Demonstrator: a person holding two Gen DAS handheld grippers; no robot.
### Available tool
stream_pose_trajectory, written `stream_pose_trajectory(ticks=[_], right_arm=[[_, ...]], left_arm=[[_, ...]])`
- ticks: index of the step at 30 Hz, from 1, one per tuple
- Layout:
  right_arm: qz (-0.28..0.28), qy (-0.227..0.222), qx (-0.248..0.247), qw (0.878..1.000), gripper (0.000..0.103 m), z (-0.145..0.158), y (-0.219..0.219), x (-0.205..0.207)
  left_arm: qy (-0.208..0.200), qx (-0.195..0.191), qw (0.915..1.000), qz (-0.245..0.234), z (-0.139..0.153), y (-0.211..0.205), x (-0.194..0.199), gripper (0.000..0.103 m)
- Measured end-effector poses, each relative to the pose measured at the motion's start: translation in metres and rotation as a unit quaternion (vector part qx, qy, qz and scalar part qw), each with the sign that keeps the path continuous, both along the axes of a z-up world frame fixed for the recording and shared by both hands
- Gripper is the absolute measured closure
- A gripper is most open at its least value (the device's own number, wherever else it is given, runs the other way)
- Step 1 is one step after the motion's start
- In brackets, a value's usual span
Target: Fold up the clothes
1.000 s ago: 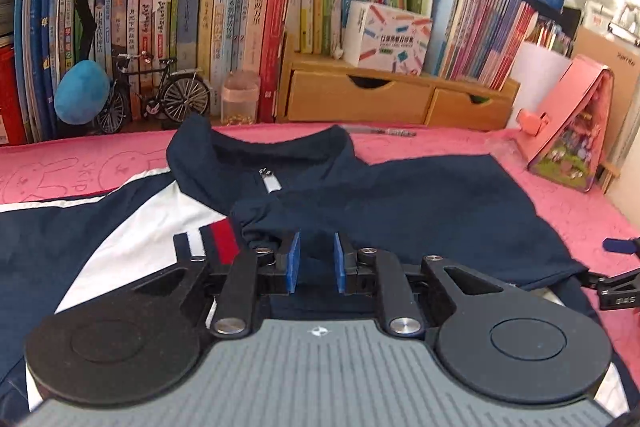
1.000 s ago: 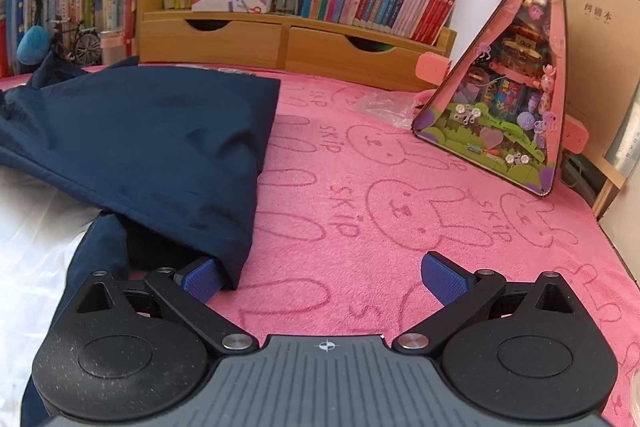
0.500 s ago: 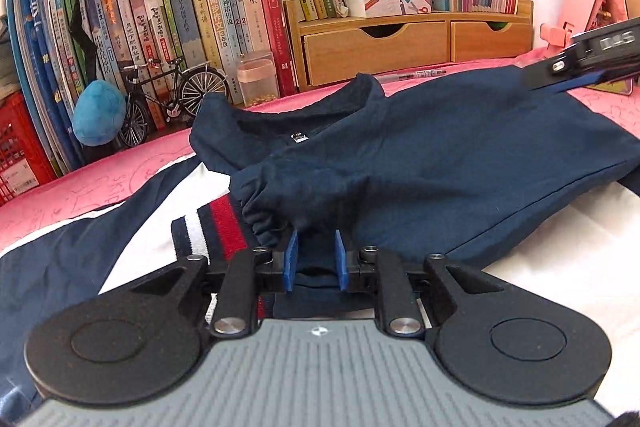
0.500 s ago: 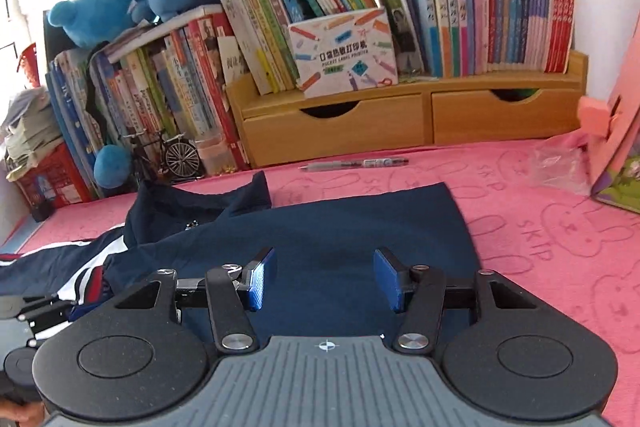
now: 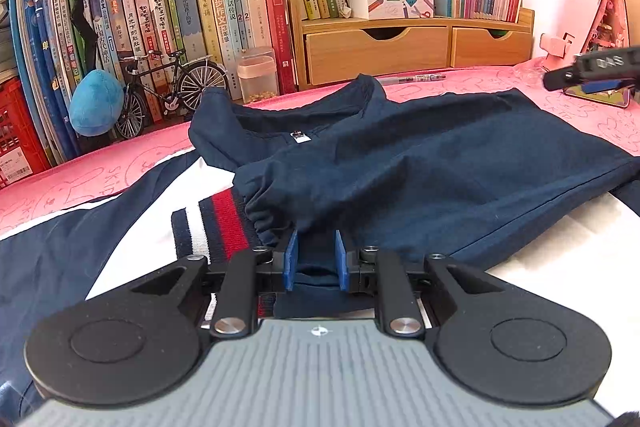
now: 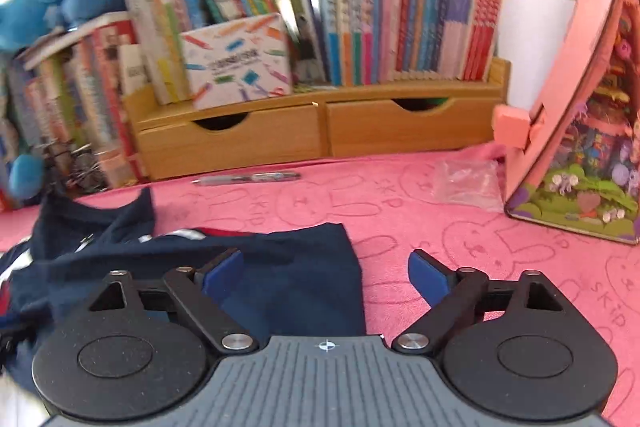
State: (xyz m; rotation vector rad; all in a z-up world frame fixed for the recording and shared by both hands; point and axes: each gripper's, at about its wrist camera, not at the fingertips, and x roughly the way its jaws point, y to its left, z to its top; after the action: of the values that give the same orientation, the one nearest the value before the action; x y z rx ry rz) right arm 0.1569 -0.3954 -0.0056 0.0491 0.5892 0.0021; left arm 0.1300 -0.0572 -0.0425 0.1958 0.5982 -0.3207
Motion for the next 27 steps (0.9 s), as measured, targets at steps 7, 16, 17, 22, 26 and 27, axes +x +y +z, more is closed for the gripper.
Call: stream_pose_trajectory(ticks=[7, 16, 17, 22, 26, 27], right_arm=[[0.154, -0.01, -0.135, 0.979, 0.0, -0.017, 0.036, -0.088], [-0.025, 0.047, -0.025, 0.998, 0.0, -0.053, -0.06, -0.068], [-0.022, 0.058, -0.015, 0.998, 0.0, -0.055, -0.065, -0.068], [-0.005, 0.037, -0.122, 0.992, 0.0, -0.051, -0.038, -0.078], [0.051, 0.025, -0.12, 0.991, 0.0, -0.032, -0.018, -0.092], [0.066, 0.02, -0.115, 0.991, 0.0, -0.026, -0.013, -0.095]], left_arm=[[-0.002, 0.007, 1.0, 0.001, 0.0, -0.002, 0.0, 0.083], [0.0, 0.002, 1.0, -0.001, 0.002, -0.002, 0.0, 0.083], [0.0, 0.003, 1.0, -0.001, 0.002, -0.002, 0.0, 0.083], [0.0, 0.004, 1.0, 0.008, 0.003, -0.001, 0.001, 0.083], [-0.002, 0.009, 0.9999, 0.011, 0.003, -0.002, 0.0, 0.082], [-0.003, 0.013, 0.9999, 0.011, 0.003, -0.003, 0.0, 0.082]])
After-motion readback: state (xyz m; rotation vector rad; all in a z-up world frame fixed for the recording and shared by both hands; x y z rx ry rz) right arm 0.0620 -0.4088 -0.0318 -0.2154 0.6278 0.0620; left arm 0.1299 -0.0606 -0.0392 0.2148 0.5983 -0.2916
